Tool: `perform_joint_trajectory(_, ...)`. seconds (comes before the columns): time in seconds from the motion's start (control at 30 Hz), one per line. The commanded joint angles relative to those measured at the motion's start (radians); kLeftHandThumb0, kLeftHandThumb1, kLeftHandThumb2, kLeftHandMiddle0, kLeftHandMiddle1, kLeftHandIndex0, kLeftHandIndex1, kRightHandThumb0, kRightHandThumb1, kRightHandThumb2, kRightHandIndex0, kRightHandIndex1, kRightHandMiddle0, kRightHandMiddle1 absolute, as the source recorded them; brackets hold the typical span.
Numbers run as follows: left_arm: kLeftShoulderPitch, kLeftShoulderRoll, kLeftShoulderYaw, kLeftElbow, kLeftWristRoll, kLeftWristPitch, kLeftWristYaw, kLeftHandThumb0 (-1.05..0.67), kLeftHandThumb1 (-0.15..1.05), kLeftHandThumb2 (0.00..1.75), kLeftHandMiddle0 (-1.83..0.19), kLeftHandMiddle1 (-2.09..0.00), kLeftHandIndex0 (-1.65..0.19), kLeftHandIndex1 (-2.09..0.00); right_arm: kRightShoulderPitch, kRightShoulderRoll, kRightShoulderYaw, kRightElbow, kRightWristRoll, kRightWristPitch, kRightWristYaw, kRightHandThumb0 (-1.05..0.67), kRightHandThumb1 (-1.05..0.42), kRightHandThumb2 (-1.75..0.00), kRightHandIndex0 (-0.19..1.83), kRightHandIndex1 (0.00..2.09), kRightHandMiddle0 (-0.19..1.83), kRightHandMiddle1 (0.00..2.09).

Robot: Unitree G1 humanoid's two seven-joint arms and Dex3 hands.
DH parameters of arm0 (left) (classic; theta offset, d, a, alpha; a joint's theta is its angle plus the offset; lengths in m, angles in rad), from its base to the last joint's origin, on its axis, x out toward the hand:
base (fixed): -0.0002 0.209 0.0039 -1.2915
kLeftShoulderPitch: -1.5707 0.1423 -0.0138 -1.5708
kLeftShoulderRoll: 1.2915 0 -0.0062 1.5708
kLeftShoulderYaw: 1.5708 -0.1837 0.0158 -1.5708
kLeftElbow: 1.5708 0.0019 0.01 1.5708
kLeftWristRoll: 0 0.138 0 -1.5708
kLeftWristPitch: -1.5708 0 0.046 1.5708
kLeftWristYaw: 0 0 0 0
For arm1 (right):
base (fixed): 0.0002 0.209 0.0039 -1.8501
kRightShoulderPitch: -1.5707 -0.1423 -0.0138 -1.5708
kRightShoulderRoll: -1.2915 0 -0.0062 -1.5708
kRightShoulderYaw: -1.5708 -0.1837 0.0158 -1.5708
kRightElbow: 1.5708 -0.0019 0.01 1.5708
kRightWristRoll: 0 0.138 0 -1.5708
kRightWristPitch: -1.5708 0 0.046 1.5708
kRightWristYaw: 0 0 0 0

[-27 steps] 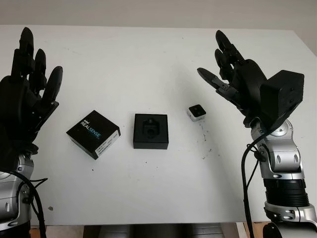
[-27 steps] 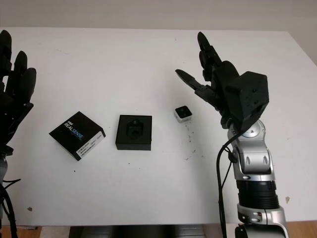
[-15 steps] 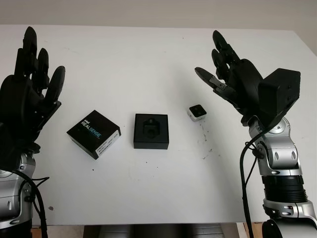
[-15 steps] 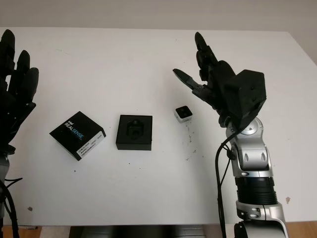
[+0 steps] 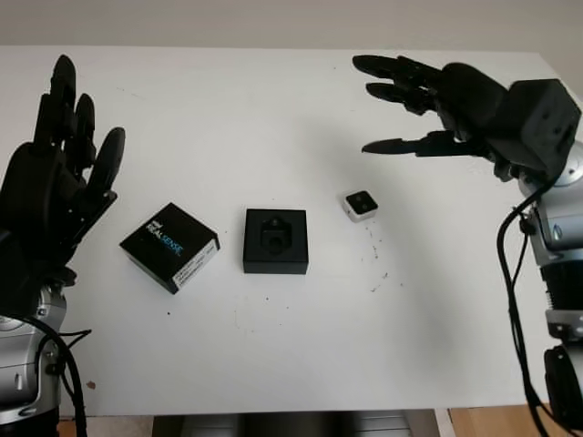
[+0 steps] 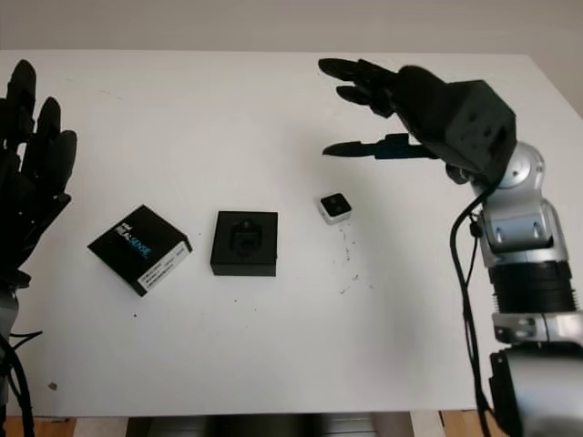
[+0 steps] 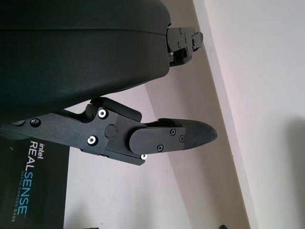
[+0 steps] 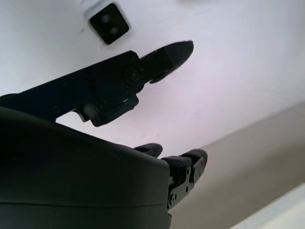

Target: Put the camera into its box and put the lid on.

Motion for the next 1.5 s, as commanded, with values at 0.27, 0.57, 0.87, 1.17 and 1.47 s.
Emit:
perform_joint_trajectory(0.27,0.006,0.008,0.011,-0.019,0.001,0.013,0.002,-0.55,1.05,0.41,0.11,-0.06,0.12,-0.05,-0.038,-0.08,0.129,0.089,-0.201,-0.206,0.009,-0.54,-0.79,-0.05,0.35,0.16,0.35,0.16)
perform_joint_trajectory(0.57,0.009,0.007,0.014,-0.019,-0.006,0.019,-0.002,-0.54,1.05,0.42,0.12,-0.05,0.11,-0.06,0.017,-0.069,0.192,0.098,-0.321,-0.258,-0.054,-0.55,-0.8,-0.06,0.4,0.17,0.4,0.14)
perform_joint_trajectory(0.87,0.016,0.0,0.007,-0.021,0.003,0.03,0.005,-0.57,1.05,0.4,0.12,-0.05,0.11,-0.06,0.079,-0.08,0.207,0.08,-0.389,-0.264,-0.099,-0.56,-0.81,-0.06,0.39,0.16,0.39,0.13)
perform_joint_trajectory(1.17,0.019,0.002,0.007,-0.023,-0.001,0.037,-0.001,-0.58,1.05,0.39,0.14,-0.05,0.13,-0.05,0.081,-0.087,0.237,0.165,-0.473,-0.378,-0.236,-0.52,-0.84,-0.06,0.41,0.31,0.42,0.2)
perform_joint_trajectory(1.47,0.022,-0.003,0.006,-0.03,0.0,0.043,0.001,-0.57,1.05,0.39,0.14,-0.05,0.13,-0.05,0.058,-0.079,0.267,0.276,-0.541,-0.453,-0.395,-0.51,-0.87,-0.06,0.03,1.25,0.25,0.76)
